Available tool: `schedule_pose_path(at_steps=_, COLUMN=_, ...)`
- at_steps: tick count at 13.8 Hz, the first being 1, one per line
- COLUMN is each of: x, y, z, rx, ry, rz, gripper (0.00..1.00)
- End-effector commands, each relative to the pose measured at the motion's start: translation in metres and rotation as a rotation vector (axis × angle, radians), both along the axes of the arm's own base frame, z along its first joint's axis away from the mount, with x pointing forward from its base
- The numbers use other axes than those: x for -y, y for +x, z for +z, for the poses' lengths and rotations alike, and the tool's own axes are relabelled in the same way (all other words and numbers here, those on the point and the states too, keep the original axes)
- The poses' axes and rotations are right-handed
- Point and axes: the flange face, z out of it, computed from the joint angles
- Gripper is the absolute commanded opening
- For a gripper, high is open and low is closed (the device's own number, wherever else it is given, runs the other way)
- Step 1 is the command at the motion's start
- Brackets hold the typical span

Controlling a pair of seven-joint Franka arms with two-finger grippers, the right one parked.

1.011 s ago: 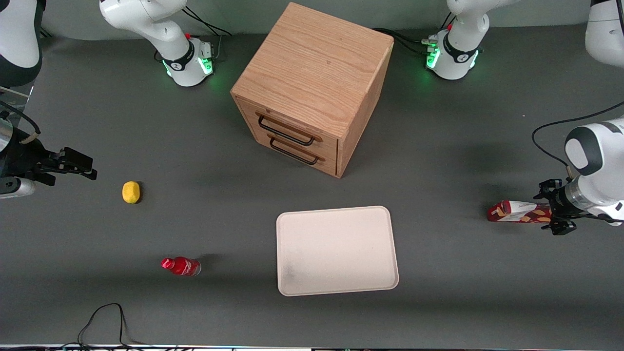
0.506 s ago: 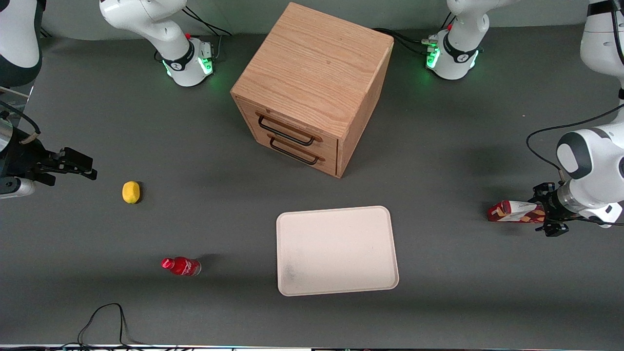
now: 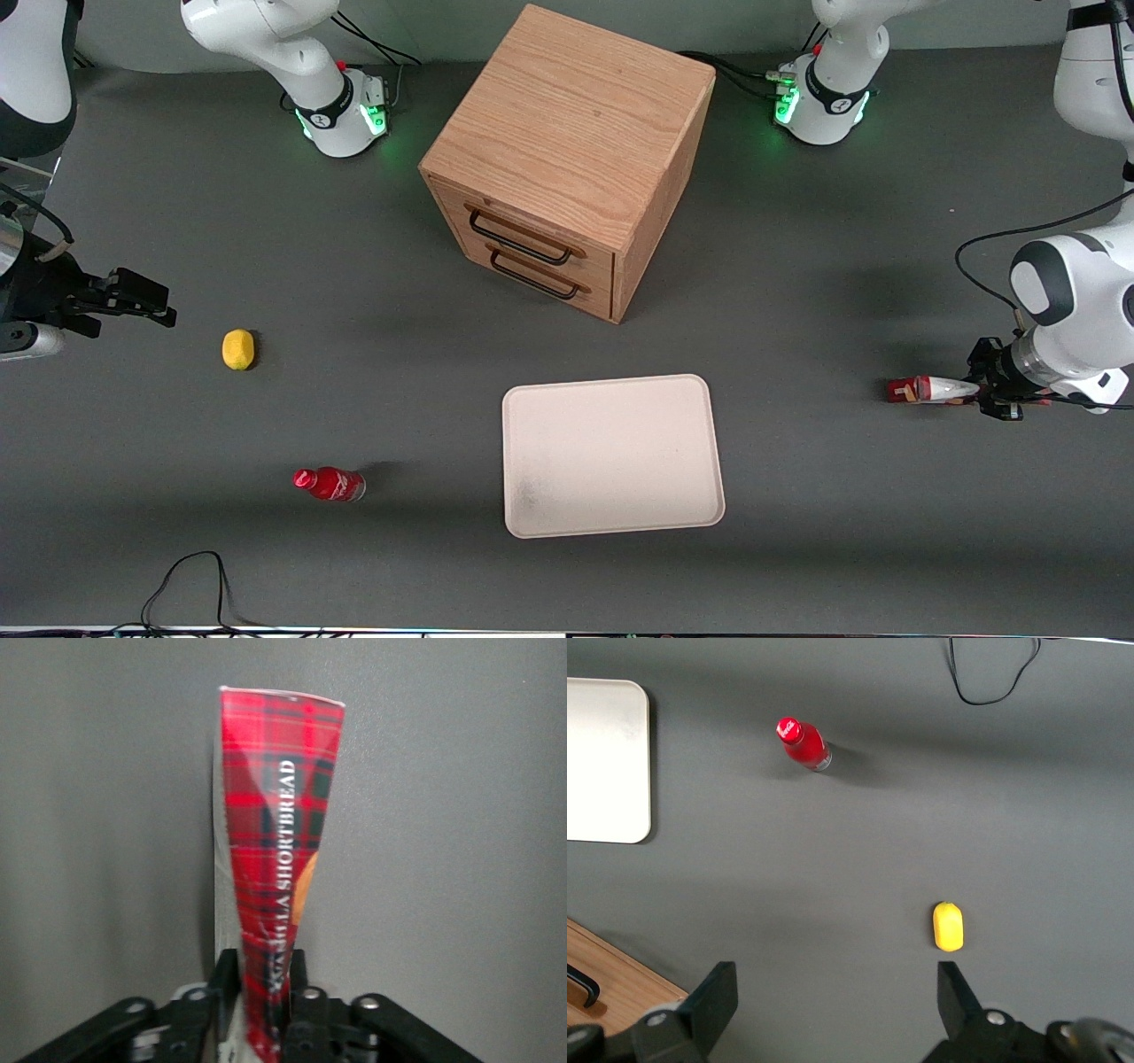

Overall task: Place red cookie box on tray
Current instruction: 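Lift the red cookie box upright with the left gripper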

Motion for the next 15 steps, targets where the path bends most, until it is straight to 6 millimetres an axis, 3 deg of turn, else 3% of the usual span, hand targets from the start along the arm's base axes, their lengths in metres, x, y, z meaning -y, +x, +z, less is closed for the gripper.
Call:
schedule_pose_path(at_steps=1, x=-0.001, y=-0.003, z=0.003, rx=0.001, ry=0.009, rz=0.000, gripper=0.00)
schedule_pose_path(at_steps=3, x=-0.002, y=0.001, z=0.013, rx=0.014, ry=0.013, rz=0.005, gripper=0.00)
schedule_pose_path(at_steps=5, x=-0.004, y=0.006, z=0.039, rx=-0.006, ry=0.014, rz=0.006, gripper=0.00)
schedule_pose_path(at_steps=9, x=-0.008, y=0.020, z=0.126, rx=-0.053, ry=0.016, rz=0.011, gripper=0.00)
schedule_pose_path(at_steps=15, x=-0.012, y=0.019, z=0.262, rx=-0.062, ry=0.015, rz=0.031, gripper=0.00)
